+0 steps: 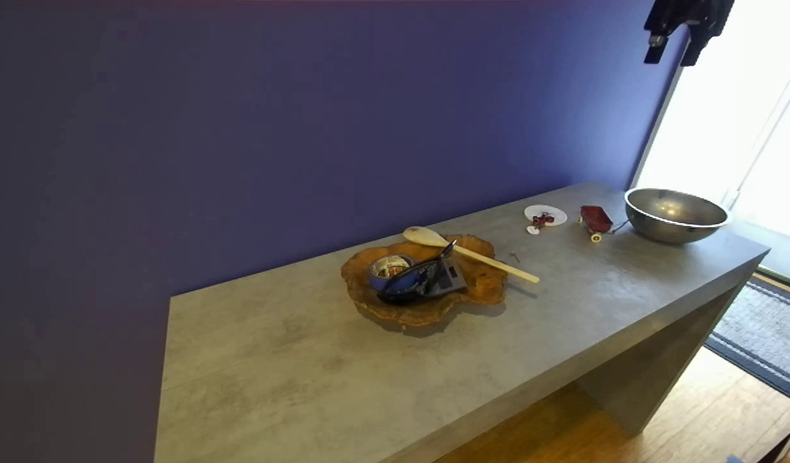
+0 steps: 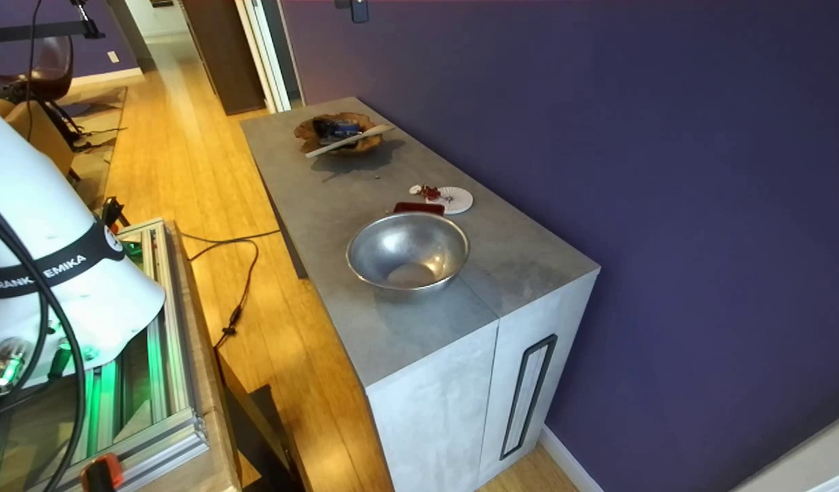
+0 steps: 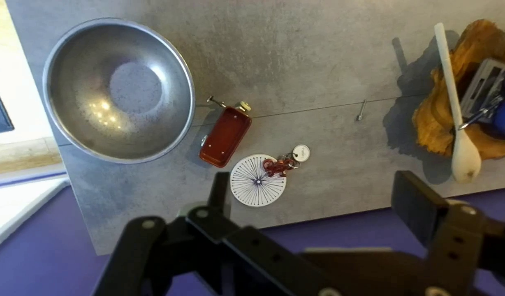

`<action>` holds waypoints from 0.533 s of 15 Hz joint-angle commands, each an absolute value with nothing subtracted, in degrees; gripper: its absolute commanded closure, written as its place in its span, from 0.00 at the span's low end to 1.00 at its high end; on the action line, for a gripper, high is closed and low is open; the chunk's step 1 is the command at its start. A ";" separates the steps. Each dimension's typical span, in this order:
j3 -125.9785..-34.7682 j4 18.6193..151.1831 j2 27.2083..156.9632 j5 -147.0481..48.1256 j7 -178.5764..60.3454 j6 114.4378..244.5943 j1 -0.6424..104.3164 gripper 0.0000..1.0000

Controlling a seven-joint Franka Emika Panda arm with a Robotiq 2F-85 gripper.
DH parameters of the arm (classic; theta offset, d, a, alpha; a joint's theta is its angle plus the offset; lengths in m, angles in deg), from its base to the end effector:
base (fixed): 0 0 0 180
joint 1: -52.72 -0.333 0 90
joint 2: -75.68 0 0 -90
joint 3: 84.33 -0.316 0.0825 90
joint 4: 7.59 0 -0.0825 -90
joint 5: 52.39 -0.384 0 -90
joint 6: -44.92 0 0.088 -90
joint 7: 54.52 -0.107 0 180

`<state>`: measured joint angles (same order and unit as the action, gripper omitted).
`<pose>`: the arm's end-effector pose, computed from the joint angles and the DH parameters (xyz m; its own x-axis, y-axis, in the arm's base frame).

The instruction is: Move the toy cart, then put a pin in it

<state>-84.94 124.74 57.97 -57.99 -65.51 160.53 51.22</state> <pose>0.4554 0.0227 0.4689 0.9807 -0.1957 -0.0011 -0.1950 -0.9769 -0.0869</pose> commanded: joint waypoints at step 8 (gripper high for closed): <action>-85.80 135.10 72.68 -62.37 -71.29 185.67 51.45 0.00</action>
